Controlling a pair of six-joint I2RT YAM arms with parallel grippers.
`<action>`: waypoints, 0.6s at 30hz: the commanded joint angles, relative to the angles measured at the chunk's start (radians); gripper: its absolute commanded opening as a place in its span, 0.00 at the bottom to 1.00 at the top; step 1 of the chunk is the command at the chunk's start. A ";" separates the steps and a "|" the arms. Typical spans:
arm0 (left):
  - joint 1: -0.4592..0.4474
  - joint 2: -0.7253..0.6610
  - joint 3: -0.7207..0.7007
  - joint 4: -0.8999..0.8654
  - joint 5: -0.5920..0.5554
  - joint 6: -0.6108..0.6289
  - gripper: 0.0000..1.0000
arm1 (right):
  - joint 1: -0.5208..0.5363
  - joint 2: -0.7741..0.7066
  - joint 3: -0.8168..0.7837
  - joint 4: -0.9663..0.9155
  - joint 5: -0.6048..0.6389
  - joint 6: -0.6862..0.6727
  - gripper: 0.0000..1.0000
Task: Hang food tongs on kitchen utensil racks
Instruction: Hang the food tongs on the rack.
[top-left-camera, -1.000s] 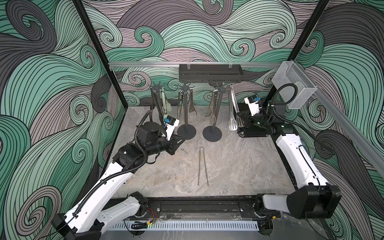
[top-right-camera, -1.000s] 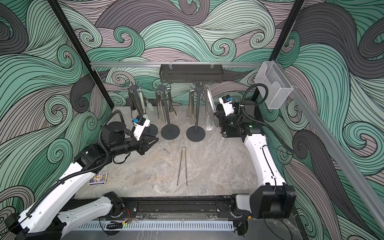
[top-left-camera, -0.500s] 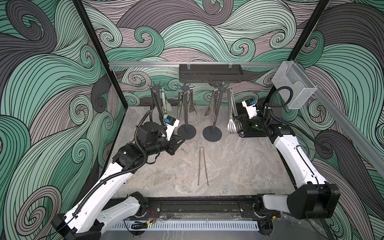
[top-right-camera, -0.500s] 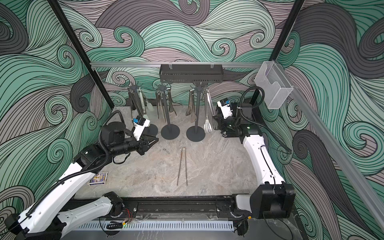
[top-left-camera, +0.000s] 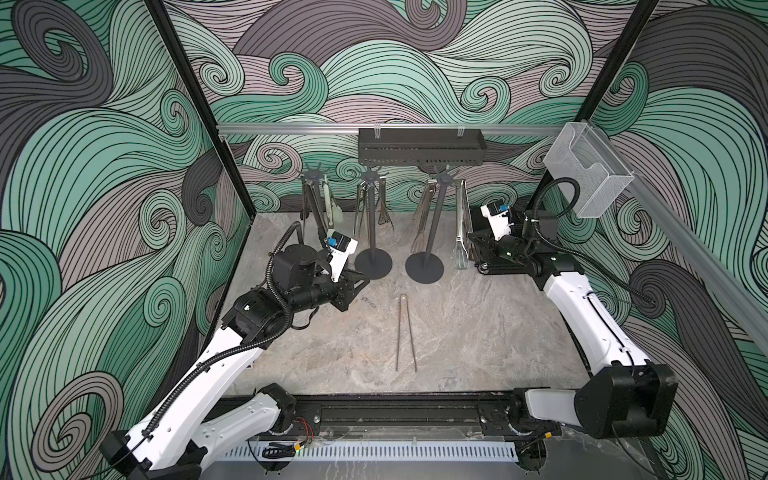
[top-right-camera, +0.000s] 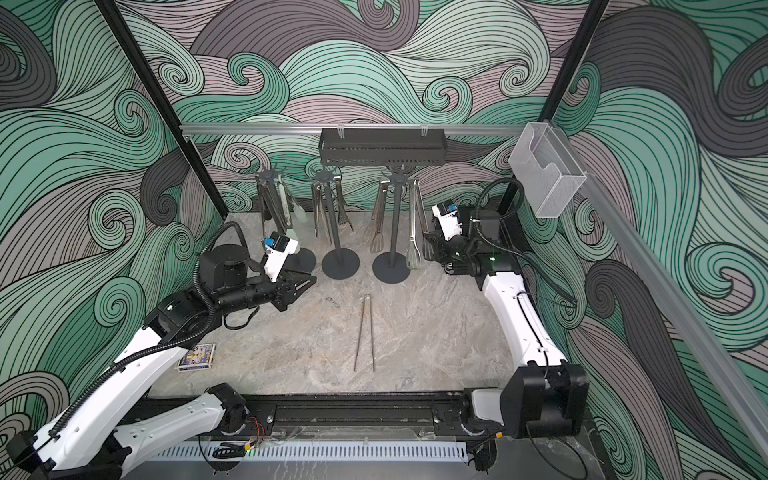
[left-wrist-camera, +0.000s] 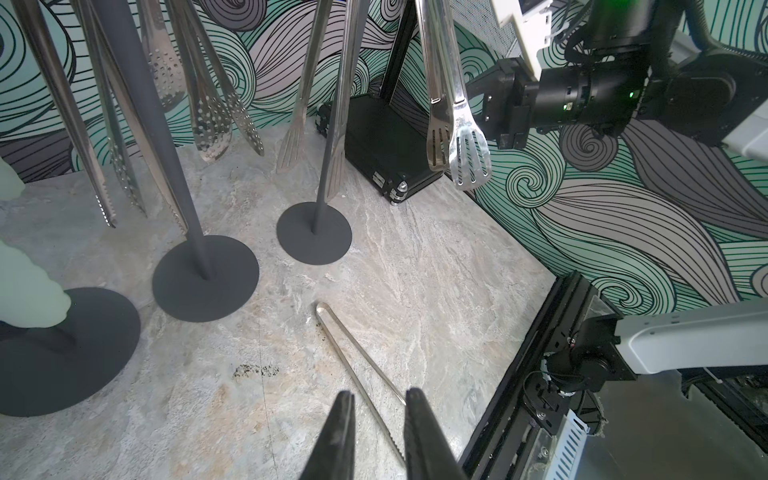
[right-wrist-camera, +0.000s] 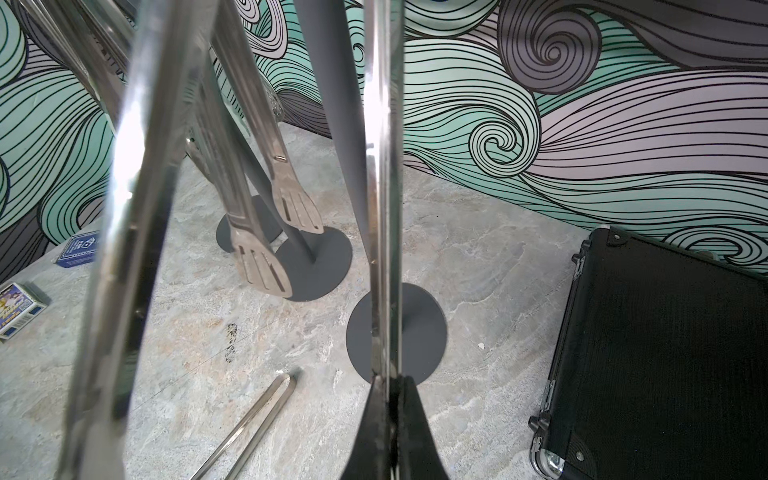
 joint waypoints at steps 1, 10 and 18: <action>-0.006 -0.014 -0.008 0.022 0.011 -0.005 0.22 | 0.007 0.027 0.007 0.008 0.026 0.022 0.00; -0.007 0.003 -0.006 0.025 0.011 -0.001 0.22 | 0.013 0.068 0.017 0.052 0.045 0.045 0.00; -0.008 0.022 0.001 0.031 0.011 0.006 0.22 | 0.013 0.076 0.020 0.095 0.043 0.072 0.03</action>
